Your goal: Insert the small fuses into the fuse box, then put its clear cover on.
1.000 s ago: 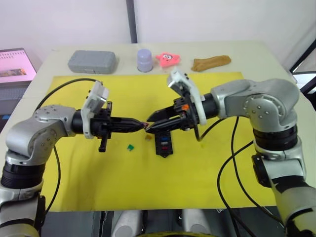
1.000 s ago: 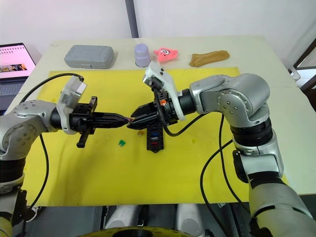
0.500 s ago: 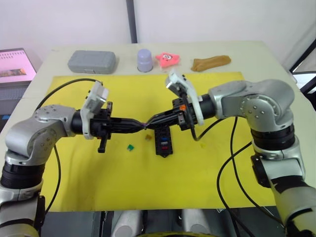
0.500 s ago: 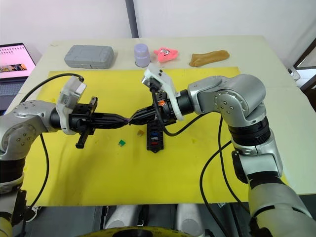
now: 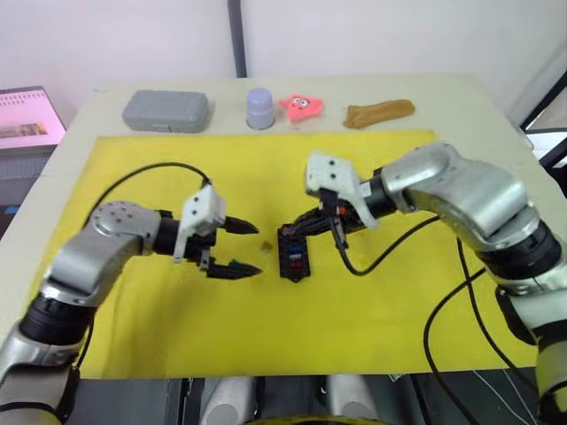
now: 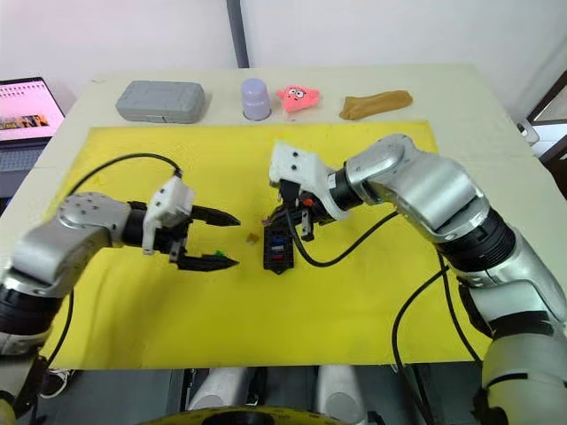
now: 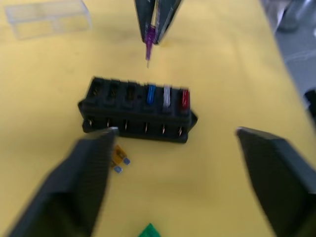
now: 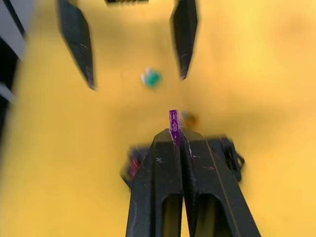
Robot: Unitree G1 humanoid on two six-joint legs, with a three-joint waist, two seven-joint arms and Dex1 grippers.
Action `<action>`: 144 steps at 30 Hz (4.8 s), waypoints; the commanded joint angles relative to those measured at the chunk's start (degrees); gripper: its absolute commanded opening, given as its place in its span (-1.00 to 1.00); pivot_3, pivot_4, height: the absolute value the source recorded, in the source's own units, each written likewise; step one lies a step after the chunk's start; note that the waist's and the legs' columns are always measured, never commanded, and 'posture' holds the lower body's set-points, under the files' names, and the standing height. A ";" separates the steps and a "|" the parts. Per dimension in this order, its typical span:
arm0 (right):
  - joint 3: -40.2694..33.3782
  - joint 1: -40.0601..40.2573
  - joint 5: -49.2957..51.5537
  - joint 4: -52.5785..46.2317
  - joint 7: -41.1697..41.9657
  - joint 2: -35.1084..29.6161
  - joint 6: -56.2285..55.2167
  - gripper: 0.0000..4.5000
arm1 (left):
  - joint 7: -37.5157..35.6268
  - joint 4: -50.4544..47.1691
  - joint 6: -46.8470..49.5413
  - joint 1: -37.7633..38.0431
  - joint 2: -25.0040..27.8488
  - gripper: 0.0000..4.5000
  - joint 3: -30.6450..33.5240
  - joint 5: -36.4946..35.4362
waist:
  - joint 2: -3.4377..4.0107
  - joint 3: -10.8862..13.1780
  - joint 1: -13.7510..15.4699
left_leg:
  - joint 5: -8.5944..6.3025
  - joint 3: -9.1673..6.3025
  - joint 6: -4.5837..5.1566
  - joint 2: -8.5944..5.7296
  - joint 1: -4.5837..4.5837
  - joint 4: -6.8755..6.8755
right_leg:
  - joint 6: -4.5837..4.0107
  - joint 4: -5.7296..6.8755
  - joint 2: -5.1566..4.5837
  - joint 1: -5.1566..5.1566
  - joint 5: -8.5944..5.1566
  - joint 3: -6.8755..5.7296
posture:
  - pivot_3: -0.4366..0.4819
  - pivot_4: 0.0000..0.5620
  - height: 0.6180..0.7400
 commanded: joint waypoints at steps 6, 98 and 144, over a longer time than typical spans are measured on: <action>3.94 -0.32 -10.75 5.02 3.38 1.84 -9.20 -1.00 | 2.84 9.86 -12.33 -2.83 -8.03 0.99 -3.19 8.70 | 0.00 0.00 0.01 | 0.00 -0.01 0.00 0.00 -0.03 0.02 | 0.00 0.00 0.00 -0.03 0.00 0.00 | -0.05 -0.47 1.00; 6.09 -3.65 -25.42 10.80 14.30 6.74 -11.46 -1.00 | 1.57 9.64 -14.73 -2.49 -11.66 0.99 -5.29 13.51 | 0.00 -0.01 -0.03 | 0.00 -0.05 0.00 -0.01 -0.01 0.05 | 0.00 0.03 0.00 -0.01 0.00 -0.01 | -0.05 -0.47 1.00; 10.31 -2.32 -30.56 8.18 14.30 10.13 -2.14 -1.00 | 2.32 10.82 -15.77 -3.24 -11.97 0.99 -5.58 14.71 | -0.01 -0.07 -0.08 | 0.00 -0.06 -0.01 -0.01 0.08 0.05 | 0.00 0.05 0.00 0.06 0.00 -0.01 | -0.05 -0.47 1.00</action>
